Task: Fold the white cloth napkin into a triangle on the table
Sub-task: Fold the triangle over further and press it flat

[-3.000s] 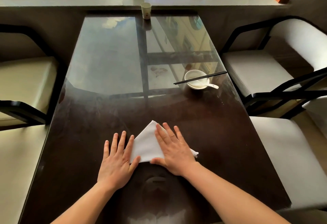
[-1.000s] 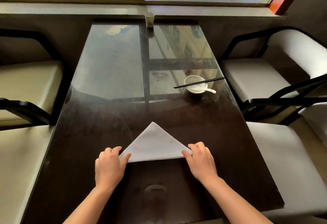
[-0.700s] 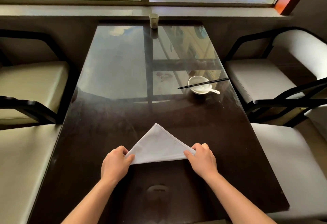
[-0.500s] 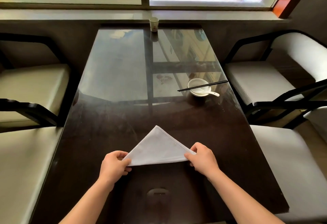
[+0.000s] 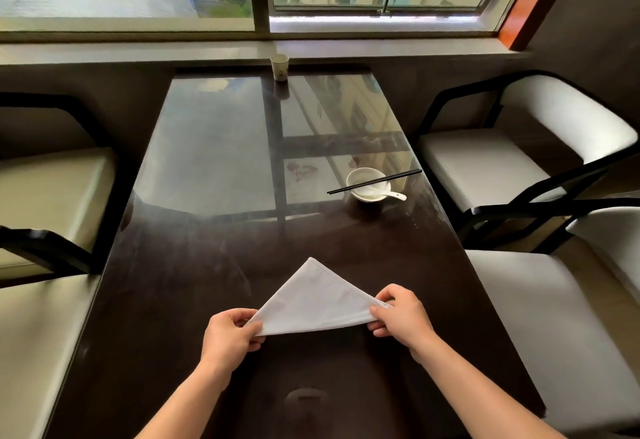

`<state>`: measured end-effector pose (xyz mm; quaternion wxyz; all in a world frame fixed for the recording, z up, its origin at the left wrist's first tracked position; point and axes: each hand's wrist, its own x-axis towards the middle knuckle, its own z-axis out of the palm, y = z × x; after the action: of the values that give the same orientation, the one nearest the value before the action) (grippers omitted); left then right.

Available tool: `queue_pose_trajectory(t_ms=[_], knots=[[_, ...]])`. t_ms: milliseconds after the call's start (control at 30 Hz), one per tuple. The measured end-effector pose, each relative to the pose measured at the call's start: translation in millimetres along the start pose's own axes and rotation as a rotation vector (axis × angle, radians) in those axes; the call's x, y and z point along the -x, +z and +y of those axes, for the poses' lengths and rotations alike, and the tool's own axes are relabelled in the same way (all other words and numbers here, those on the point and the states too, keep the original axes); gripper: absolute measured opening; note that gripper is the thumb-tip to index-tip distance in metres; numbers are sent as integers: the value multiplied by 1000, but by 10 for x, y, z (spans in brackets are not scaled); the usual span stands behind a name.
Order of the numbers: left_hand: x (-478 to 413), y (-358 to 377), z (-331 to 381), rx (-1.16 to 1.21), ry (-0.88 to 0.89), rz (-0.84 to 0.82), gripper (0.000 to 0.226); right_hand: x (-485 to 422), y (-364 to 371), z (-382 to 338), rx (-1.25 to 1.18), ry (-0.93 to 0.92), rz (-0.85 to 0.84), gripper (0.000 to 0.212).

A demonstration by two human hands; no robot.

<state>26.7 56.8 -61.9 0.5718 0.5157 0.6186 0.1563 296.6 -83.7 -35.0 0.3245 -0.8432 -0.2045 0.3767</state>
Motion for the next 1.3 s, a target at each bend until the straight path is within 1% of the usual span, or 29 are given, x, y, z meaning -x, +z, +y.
queue_pose_trajectory(t_ms=[367,600,800,967,1067,1300], knots=[[-137,547,386,-73,42,-41,18,-343,-435,165,-66,38,98,5],[-284,910,751,-53,106,-39,21,-728,-696,140,-126,19,187,9],[-430,1166,967,-78,116,-40,20,-976,-879,106,-166,29,196,6],[-589,1299,1086,-188,139,-34,19,-1199,-965,98,-207,51,201,5],[-679,1386,1173,-273,166,-11,14,-1336,-993,84,-228,65,209,5],[-739,1537,1229,-407,211,22,10,-1506,-1059,109,-205,93,241,7]])
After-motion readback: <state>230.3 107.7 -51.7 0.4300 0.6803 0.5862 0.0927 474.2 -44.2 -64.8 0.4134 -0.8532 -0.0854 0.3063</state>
